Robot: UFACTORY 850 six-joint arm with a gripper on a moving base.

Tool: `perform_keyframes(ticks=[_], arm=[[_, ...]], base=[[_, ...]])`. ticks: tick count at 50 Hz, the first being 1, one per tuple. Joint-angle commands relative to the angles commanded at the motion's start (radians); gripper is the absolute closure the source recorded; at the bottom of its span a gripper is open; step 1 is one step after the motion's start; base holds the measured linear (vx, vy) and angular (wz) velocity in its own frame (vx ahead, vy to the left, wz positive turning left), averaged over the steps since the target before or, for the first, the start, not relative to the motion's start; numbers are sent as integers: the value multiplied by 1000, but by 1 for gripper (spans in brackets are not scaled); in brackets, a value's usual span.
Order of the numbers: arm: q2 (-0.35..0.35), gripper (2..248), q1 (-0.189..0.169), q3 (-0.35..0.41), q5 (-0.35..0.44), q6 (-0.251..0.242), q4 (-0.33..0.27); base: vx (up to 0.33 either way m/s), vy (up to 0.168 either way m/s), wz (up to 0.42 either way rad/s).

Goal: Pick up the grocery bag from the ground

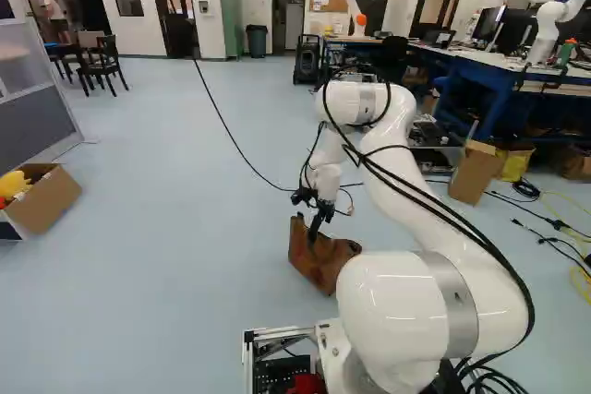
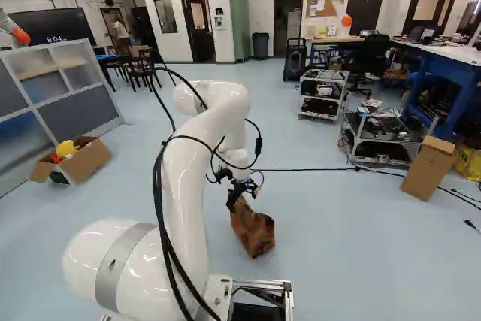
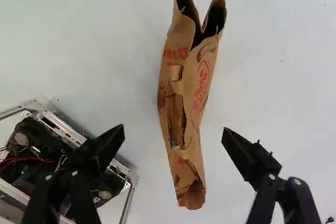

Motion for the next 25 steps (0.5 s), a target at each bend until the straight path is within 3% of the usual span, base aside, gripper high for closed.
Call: perform_keyframes(ticks=[25], arm=[[-95, 3, 0, -79, 0, 0, 0]], base=[[0, 0, 0]])
